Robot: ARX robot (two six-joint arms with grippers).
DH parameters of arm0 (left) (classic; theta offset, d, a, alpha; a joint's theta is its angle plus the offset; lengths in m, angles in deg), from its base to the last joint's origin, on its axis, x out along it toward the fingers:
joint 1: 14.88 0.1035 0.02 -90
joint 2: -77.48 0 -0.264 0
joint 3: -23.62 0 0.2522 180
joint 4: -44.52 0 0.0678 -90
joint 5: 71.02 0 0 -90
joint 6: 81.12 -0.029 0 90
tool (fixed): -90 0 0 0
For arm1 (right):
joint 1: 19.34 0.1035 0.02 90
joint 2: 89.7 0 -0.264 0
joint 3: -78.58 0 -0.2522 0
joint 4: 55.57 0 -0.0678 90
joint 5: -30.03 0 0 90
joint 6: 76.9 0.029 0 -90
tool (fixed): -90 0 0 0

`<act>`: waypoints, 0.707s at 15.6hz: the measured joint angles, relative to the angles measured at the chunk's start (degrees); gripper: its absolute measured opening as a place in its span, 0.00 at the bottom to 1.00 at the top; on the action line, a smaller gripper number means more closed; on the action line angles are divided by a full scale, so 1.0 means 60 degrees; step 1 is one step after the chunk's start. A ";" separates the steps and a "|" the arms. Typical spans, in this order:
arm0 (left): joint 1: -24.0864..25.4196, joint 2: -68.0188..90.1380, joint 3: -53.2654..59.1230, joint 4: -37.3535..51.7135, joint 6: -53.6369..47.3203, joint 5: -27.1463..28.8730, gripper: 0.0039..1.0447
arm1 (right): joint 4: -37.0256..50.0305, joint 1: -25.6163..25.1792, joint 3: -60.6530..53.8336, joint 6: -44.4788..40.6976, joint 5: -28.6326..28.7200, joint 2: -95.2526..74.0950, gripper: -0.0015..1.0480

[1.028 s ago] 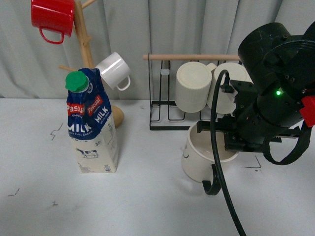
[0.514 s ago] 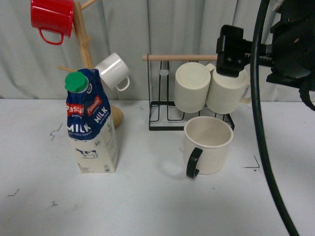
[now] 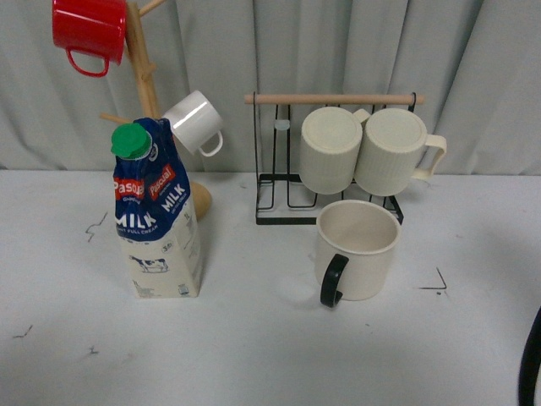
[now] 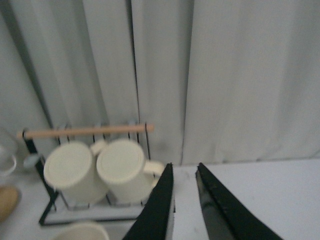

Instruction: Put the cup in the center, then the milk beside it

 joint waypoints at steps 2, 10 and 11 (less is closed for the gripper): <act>0.0000 0.0000 0.0000 -0.0004 0.0000 0.0000 0.94 | -0.0251 -0.0321 -0.1075 -0.0102 0.0302 0.0514 0.02; 0.0000 0.0000 0.0000 0.0000 0.0000 0.0004 0.94 | -0.1461 -0.1687 -0.3155 -0.0106 0.1563 0.4087 0.02; 0.0000 0.0000 0.0000 -0.0004 -0.0004 0.0004 0.94 | -0.1829 -0.1730 -0.3308 -0.0106 0.1577 0.4586 0.02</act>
